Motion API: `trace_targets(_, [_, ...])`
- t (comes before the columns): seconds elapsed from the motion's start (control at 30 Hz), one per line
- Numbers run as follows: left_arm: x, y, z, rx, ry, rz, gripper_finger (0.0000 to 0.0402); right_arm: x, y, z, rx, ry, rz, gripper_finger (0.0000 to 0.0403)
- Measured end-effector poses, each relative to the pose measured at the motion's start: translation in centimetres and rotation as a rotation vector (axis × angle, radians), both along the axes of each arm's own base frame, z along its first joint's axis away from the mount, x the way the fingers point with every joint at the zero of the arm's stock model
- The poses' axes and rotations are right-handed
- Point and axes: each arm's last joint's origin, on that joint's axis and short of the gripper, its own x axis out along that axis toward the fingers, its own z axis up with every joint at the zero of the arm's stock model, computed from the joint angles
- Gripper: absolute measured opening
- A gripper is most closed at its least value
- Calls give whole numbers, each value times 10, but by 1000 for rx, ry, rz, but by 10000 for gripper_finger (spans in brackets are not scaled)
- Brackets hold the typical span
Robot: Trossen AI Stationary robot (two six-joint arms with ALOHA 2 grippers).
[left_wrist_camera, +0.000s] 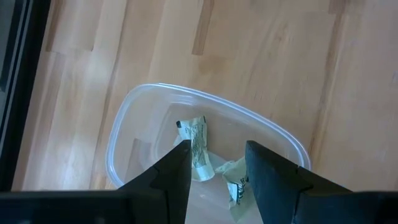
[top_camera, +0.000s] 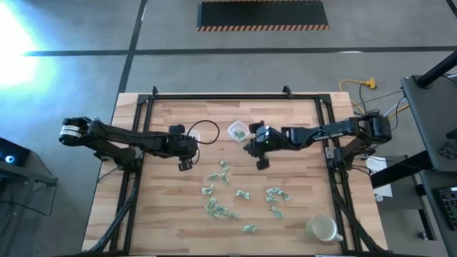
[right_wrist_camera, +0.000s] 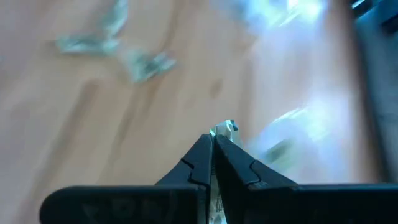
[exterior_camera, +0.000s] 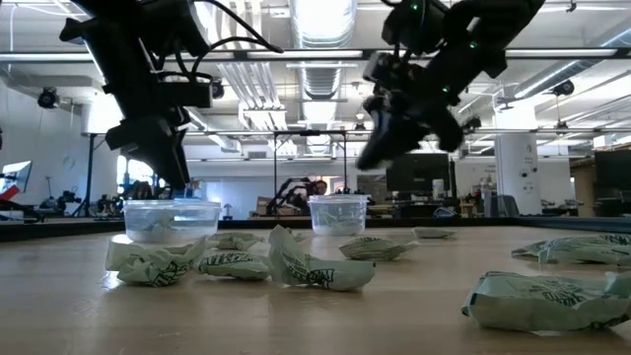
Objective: Pick and place items into bin
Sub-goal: Put the stevia packet into the small transparent container
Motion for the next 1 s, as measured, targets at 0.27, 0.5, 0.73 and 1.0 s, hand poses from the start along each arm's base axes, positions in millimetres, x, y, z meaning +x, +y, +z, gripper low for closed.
trace_targets(0.27, [0,0,0,0,0,0,135,11,-23,13,-74,-196,-64,8])
trace_targets(0.5, [0,0,0,1,-4,-1,135,5,-52,15,31,-240,-216,8])
trace_targets(0.73, [1,0,0,1,-9,-1,135,2,-61,12,145,-250,-204,8])
trace_targets(1.0, [1,0,1,1,-13,-1,135,13,-67,-7,149,-254,-213,8])
